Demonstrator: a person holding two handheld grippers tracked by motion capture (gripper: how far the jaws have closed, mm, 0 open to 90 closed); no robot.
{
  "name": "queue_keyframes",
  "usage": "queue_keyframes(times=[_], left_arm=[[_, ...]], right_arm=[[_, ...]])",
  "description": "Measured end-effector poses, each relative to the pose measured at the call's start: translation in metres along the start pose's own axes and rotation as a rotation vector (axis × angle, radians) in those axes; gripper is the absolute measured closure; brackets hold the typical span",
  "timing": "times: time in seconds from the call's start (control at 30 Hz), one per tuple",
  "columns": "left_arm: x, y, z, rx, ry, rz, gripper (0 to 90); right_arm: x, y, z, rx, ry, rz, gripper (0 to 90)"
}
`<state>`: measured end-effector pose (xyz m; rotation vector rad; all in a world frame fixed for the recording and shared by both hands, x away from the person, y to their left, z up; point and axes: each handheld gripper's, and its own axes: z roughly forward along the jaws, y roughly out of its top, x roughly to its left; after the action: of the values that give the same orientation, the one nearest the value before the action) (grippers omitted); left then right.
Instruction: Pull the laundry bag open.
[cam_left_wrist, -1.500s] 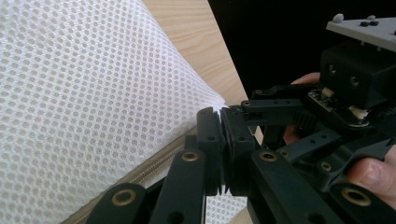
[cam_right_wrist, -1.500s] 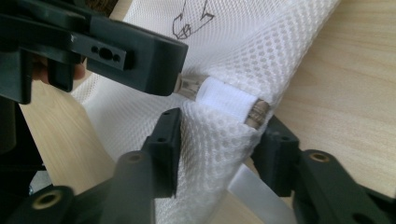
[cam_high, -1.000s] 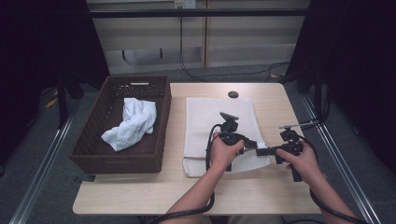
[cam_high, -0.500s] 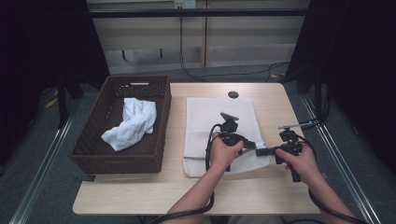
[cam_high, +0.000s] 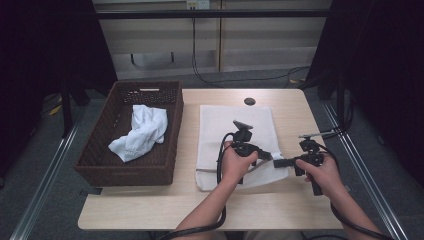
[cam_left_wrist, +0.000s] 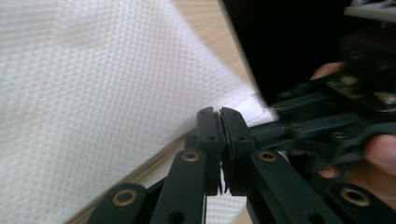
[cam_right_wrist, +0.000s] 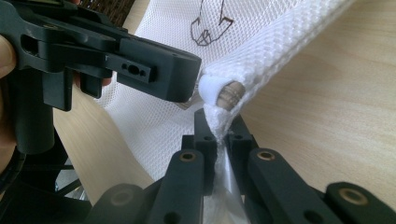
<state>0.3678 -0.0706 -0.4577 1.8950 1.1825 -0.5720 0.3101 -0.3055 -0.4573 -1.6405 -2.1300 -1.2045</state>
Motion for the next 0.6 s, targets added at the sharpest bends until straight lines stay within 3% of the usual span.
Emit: queue_keyframes(times=[0.07, 0.27, 0.47, 0.6], left_arm=[[0.0069, -0.0010, -0.0017, -0.005, -0.050, -0.038, 87.7], [0.0095, -0.0013, -0.0050, 0.004, -0.048, -0.028, 87.6], [0.0075, -0.0011, -0.0069, 0.006, -0.018, -0.016, 87.5], [0.0099, -0.0017, -0.0088, 0.016, -0.035, -0.027, 87.5]], right_arm=[[-0.0023, 0.0008, -0.0029, -0.015, 0.001, 0.009, 87.3], [-0.0030, 0.0010, -0.0037, -0.012, 0.013, 0.005, 87.3], [-0.0019, 0.0005, -0.0036, -0.015, 0.013, -0.005, 87.3], [-0.0025, -0.0001, -0.0044, -0.014, 0.024, 0.000, 87.3]])
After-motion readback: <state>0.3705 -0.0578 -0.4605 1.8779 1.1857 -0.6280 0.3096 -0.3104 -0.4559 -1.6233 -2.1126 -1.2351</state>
